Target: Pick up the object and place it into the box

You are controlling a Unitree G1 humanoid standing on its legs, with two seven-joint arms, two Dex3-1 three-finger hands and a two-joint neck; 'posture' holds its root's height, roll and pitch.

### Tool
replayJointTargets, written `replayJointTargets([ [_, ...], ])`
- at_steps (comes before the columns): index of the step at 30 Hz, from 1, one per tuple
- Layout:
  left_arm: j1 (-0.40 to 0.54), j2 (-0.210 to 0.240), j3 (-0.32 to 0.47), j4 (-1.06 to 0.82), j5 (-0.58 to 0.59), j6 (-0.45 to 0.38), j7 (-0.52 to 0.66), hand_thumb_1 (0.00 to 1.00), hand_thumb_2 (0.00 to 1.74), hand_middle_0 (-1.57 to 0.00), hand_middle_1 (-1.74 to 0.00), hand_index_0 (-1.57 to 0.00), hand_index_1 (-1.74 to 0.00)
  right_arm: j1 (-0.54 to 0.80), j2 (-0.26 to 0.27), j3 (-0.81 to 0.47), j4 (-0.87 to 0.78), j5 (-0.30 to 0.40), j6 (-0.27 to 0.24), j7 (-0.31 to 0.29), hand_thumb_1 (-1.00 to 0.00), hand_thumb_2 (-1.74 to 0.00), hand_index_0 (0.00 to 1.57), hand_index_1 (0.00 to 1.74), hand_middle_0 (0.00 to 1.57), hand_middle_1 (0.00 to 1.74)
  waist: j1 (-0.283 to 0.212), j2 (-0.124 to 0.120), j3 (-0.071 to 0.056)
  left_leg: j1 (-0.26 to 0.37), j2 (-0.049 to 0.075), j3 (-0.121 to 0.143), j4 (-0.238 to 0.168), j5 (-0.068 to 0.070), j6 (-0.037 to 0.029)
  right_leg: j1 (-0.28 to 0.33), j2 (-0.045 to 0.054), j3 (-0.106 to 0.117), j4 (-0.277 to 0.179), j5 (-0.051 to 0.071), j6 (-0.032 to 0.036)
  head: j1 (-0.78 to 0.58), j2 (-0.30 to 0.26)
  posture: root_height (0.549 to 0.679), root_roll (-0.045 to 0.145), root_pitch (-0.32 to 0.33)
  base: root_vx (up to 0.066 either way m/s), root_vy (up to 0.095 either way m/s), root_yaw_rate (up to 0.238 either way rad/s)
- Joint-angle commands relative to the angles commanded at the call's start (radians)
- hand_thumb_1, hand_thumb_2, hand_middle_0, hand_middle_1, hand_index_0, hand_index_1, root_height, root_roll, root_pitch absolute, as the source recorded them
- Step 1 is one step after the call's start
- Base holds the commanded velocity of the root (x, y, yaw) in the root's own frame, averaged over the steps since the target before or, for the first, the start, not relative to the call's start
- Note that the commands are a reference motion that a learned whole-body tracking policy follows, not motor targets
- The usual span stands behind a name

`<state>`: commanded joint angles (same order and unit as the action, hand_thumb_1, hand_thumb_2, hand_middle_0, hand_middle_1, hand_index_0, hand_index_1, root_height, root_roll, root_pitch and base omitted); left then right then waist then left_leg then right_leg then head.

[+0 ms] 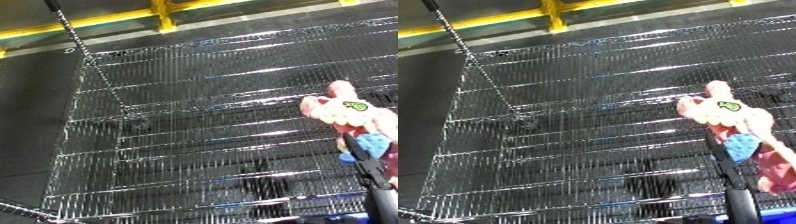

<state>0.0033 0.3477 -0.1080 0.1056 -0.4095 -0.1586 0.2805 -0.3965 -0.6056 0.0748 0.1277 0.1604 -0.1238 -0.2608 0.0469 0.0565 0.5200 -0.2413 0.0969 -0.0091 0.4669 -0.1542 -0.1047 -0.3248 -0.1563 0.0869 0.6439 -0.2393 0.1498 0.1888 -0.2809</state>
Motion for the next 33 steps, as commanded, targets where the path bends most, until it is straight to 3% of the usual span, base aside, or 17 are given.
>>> replayJointTargets([
  [12,0.038,0.037,-0.01,-0.02,-0.056,-0.023,0.013,1.0,1.74,-1.57,-1.74,-1.57,-1.74,-0.208,-0.214,0.039,0.145,0.026,0.027,-0.053,0.0,0.0,0.0,0.0,0.0,0.0,0.005,-0.005,0.0,-0.024,0.003,0.01,0.014,-0.009,-0.0011,-0.031,0.0051,0.011,-0.001,0.015,-0.0051,0.351,-0.012,0.65,0.059,-0.022,0.016,-0.011,-0.038],
  [19,0.039,0.063,-0.031,-0.019,-0.08,-0.034,0.007,1.0,1.74,-1.57,-1.74,-1.57,-1.74,-0.305,-0.309,0.089,0.254,0.02,0.045,-0.052,0.0,0.0,0.0,0.0,0.0,0.0,0.009,0.004,0.0,-0.036,0.004,0.012,0.016,-0.01,-0.0031,-0.051,0.0048,0.012,-0.002,0.024,-0.0024,0.48,-0.035,0.65,0.058,-0.005,0.031,-0.009,-0.038],
  [26,0.036,0.094,-0.078,-0.02,-0.099,-0.049,-0.002,1.0,1.74,-1.57,-1.74,-1.57,-1.74,-0.437,-0.385,0.174,0.385,0.003,0.086,-0.046,0.0,0.0,0.0,0.0,0.0,0.0,0.027,0.022,0.0,-0.052,0.004,0.015,0.02,-0.01,-0.007,-0.075,0.0053,0.015,0.003,0.027,-0.002,0.55,-0.034,0.649,0.059,0.009,0.033,-0.011,-0.051],
  [33,0.042,0.095,-0.099,-0.025,-0.123,-0.068,-0.006,1.0,1.74,-1.57,-1.74,-1.57,-1.74,-0.663,-0.394,0.327,0.611,0.034,0.121,-0.021,0.0,0.0,0.0,0.0,0.0,0.0,0.025,0.053,0.0,-0.078,0.002,0.023,0.017,-0.004,-0.014,-0.11,0.006,0.019,0.006,0.032,-0.0041,0.634,-0.026,0.649,0.062,0.036,0.037,-0.005,-0.063],
])
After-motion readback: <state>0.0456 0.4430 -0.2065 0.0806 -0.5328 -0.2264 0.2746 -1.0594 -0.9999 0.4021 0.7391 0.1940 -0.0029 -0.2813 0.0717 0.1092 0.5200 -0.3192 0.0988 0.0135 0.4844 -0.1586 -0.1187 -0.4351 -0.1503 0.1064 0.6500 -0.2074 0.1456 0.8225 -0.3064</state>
